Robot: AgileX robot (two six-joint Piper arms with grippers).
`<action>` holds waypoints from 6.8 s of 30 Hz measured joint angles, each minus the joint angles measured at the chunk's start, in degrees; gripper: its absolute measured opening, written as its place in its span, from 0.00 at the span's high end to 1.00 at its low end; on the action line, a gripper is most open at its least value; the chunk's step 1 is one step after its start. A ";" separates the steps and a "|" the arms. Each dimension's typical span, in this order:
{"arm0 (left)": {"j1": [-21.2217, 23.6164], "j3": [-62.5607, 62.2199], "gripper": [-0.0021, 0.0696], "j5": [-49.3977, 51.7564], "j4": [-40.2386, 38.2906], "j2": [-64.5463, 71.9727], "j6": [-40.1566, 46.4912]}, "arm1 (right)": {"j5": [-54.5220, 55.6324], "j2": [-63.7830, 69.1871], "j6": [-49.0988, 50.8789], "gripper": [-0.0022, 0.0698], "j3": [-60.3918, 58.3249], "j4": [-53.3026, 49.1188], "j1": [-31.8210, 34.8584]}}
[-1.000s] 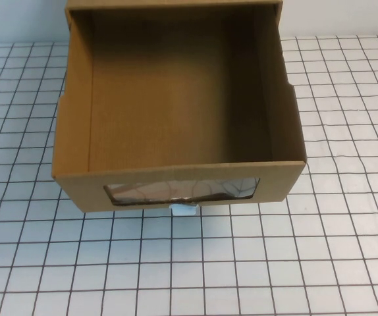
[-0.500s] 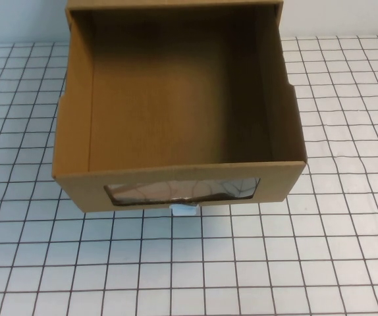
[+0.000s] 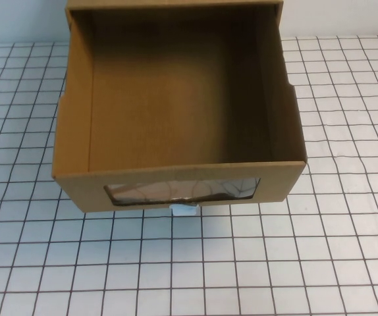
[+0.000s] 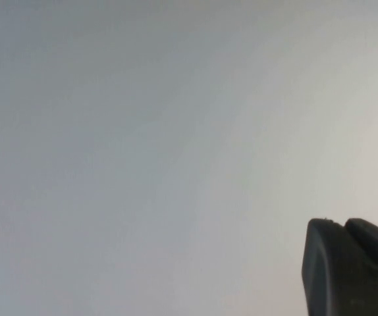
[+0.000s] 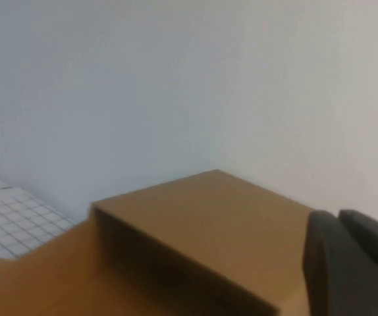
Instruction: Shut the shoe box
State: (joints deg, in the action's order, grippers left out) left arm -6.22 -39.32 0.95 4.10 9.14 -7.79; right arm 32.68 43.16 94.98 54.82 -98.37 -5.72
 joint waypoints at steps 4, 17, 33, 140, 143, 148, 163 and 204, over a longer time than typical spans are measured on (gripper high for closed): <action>0.00 0.00 0.97 -1.32 0.00 0.14 0.00 | -10.02 1.59 -9.31 0.99 0.00 -0.38 0.00; 0.00 -0.22 0.97 13.26 -0.07 6.51 1.92 | -67.48 9.73 -80.60 0.99 1.17 55.49 -5.47; 0.00 -19.44 0.97 39.07 -40.39 41.13 44.92 | -73.04 11.51 -131.47 0.99 1.17 127.51 -19.58; 0.04 -87.11 0.97 65.17 -67.46 112.18 44.01 | -51.72 79.88 -232.79 0.99 45.78 179.80 -28.68; 0.04 -87.11 0.97 65.17 -67.54 112.18 44.11 | -49.06 78.53 -232.54 0.99 45.68 178.52 -29.79; 0.17 -87.22 0.97 64.79 -67.54 112.07 44.15 | -49.19 76.66 -230.93 0.99 45.31 178.50 -31.11; 0.36 -87.11 0.97 65.75 -67.34 111.95 43.68 | -42.65 73.23 -232.49 0.99 40.59 175.75 -34.62; 0.12 -86.60 0.97 71.48 -44.06 76.80 40.34 | -18.95 24.66 -214.93 0.99 21.96 197.52 -31.24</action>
State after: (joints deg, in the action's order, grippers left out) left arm -6.10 -125.93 72.43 -39.96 85.93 32.55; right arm 13.73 67.82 -119.95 76.78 99.15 -36.96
